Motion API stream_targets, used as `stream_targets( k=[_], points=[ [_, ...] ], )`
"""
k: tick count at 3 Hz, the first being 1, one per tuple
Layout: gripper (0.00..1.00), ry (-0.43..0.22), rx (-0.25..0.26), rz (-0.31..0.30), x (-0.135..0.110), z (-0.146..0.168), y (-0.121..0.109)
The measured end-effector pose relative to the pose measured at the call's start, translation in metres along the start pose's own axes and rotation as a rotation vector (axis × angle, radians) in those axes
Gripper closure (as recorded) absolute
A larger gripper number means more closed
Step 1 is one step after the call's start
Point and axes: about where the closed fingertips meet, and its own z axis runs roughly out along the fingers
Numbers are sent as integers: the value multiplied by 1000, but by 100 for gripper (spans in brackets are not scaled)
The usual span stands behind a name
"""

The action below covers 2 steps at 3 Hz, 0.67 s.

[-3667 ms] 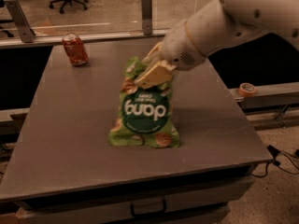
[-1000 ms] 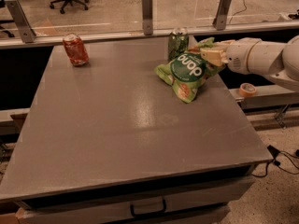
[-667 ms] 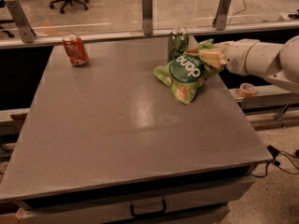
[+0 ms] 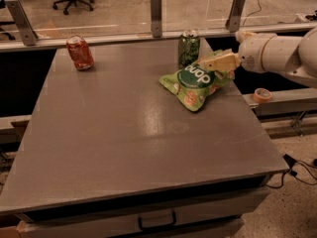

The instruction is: Move green rice chip bag near green can

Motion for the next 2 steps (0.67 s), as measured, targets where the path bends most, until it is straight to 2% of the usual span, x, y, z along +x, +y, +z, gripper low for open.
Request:
stream_targets(
  k=[1, 2],
  points=[
    [0, 9, 9, -116, -36, -27, -8],
    [0, 76, -20, -251, -74, -76, 6]
  ],
)
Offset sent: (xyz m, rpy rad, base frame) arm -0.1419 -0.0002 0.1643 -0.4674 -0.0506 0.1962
